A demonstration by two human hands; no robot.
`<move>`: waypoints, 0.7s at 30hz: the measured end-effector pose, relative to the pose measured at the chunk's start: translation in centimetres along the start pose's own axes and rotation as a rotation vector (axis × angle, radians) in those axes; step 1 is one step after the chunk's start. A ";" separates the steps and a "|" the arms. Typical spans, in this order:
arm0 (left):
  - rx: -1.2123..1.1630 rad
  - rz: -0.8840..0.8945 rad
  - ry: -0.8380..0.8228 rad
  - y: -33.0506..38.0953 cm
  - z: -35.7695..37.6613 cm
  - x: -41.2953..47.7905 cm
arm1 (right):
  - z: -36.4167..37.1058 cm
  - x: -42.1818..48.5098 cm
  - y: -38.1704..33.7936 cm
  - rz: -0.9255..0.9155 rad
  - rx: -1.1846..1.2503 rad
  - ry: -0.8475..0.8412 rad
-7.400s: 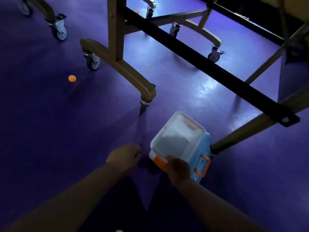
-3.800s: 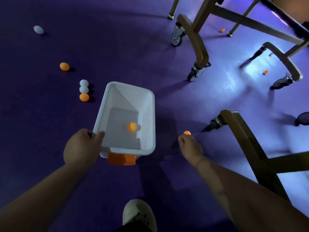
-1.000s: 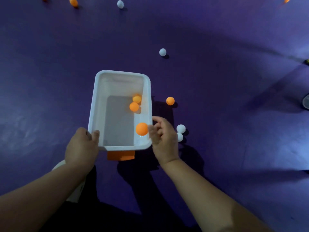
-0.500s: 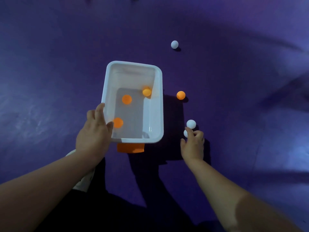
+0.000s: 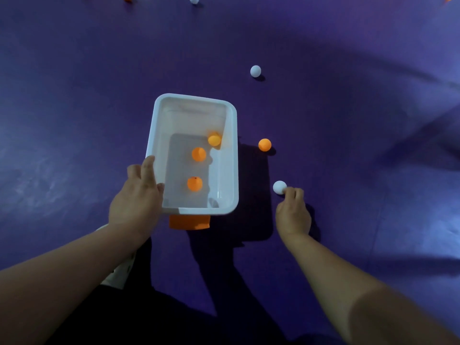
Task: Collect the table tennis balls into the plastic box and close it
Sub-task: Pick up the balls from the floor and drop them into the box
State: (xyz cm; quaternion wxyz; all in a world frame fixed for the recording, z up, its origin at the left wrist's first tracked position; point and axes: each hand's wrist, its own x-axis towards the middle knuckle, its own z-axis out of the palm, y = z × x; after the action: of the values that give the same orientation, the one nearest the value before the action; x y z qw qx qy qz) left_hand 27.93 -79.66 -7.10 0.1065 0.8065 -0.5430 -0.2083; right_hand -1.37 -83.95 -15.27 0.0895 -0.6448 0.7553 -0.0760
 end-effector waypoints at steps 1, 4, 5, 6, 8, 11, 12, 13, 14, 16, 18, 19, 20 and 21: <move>-0.008 -0.008 -0.006 0.0 0.0 0.1 | -0.1 0.6 -0.1 -0.003 -0.032 -0.017; -0.031 -0.025 -0.023 -0.1 0.1 0.3 | -0.4 1.7 -0.5 -0.013 -0.173 -0.251; -0.045 -0.033 -0.032 -0.1 0.0 0.3 | -0.3 1.8 -0.5 -0.027 -0.174 -0.305; -0.067 -0.050 -0.041 0.0 0.0 0.3 | -0.2 1.8 -0.5 -0.030 -0.154 -0.329; -0.125 -0.108 -0.058 0.2 -0.3 0.3 | -0.2 1.6 -0.6 0.004 -0.088 -0.319; -0.177 -0.173 -0.063 0.3 -0.5 0.7 | -1.2 0.9 -2.4 0.103 0.178 -0.185; -0.176 -0.180 -0.075 0.1 -0.5 0.9 | -2.0 0.7 -3.7 0.128 0.315 -0.106; -0.176 -0.184 -0.097 -0.1 -0.4 1.1 | -3.0 0.6 -5.3 0.129 0.441 -0.024; -0.183 -0.197 -0.120 -0.3 -0.3 1.3 | -3.9 0.5 -7.0 0.105 0.546 0.046; -0.237 -0.253 -0.158 -0.5 -0.4 1.9 | -5.1 0.4 -10.3 0.019 0.713 0.129; -0.295 -0.314 -0.168 -0.5 -0.5 2.4 | -5.3 0.2 -13.3 -0.083 0.825 0.124; -0.314 -0.330 -0.166 -0.5 -0.5 2.5 | -5.1 0.1 -14.6 -0.128 0.849 0.095; -0.333 -0.341 -0.162 -0.5 -0.5 2.7 | -4.7 0.2 -15.6 -0.164 0.850 0.058; -0.351 -0.344 -0.158 -0.5 -0.4 2.7 | -4.4 0.4 -16.3 -0.192 0.831 0.042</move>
State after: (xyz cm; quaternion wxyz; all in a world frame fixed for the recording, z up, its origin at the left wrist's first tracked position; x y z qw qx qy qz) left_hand 29.41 -82.03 -7.51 0.1650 0.8373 -0.3600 -0.3768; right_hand 13.18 -86.85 -7.27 0.3189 -0.6195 0.5987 -0.3951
